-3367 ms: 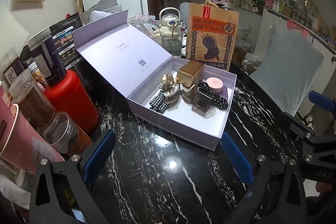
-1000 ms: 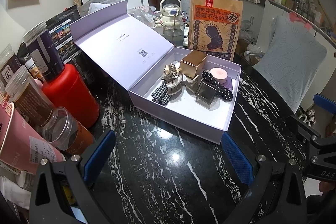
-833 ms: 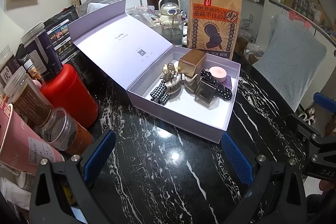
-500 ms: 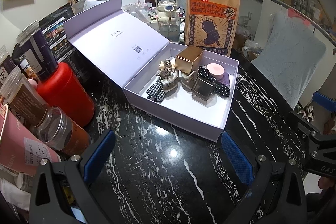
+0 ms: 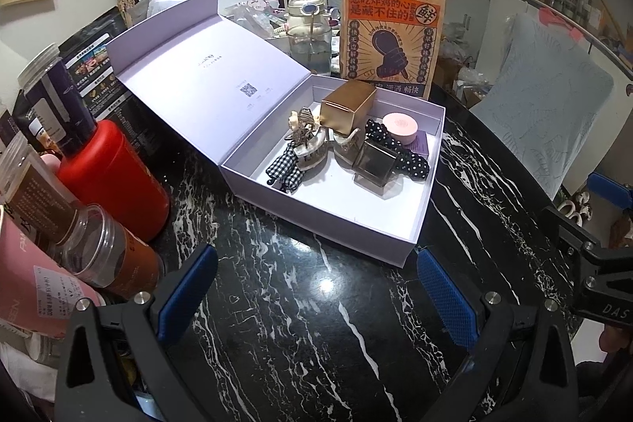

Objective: Organize rigid objects

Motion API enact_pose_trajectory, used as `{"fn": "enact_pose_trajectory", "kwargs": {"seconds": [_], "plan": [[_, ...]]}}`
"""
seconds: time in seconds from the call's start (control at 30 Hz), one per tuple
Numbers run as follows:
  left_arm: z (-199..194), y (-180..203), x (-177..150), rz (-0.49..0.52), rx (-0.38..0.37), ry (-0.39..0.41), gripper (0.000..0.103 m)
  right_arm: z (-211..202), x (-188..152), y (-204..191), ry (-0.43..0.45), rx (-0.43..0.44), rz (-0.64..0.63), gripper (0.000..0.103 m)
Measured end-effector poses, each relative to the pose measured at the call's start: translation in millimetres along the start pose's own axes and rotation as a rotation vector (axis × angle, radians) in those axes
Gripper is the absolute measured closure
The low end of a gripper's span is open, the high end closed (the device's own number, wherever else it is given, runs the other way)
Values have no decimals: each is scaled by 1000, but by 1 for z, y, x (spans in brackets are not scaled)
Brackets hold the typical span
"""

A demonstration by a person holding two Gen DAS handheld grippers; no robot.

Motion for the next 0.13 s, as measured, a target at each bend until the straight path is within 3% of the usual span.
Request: {"fn": "enact_pose_trajectory", "kwargs": {"seconds": [0.13], "plan": [[5, 3, -1, 8, -1, -12, 1, 3, -1, 3, -6, -1, 9, 0]]}}
Point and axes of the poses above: each gripper's, at about its wrist camera, not at the fingertips, and z roughly the way its jaws point, y to its right, x to its top, the point moved 3 cm from there along z, roughly the way its jaws point, and after that the axes turned 8 degrees about -z, right-handed, at the moved point
